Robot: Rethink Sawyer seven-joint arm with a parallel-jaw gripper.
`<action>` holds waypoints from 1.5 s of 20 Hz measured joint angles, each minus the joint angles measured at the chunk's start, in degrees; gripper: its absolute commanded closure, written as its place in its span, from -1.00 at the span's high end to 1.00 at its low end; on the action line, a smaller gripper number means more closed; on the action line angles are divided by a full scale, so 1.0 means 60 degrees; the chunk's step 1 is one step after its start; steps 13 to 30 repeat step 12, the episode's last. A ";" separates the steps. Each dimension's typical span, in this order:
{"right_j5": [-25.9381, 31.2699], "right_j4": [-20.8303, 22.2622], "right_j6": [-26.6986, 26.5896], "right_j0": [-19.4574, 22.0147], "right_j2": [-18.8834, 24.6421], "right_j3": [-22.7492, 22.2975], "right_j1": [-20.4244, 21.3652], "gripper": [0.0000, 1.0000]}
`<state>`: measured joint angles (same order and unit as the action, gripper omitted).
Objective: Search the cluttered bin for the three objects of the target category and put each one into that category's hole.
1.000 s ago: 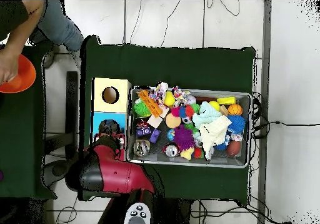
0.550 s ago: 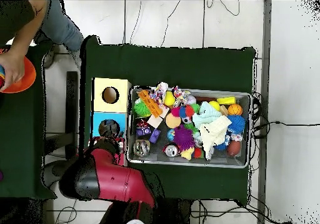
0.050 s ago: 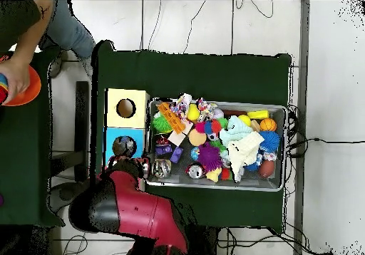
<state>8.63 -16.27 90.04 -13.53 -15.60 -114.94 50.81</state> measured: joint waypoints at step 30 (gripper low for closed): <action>0.0002 0.0003 0.0000 -0.0010 -0.0323 -0.0064 0.0579 1.00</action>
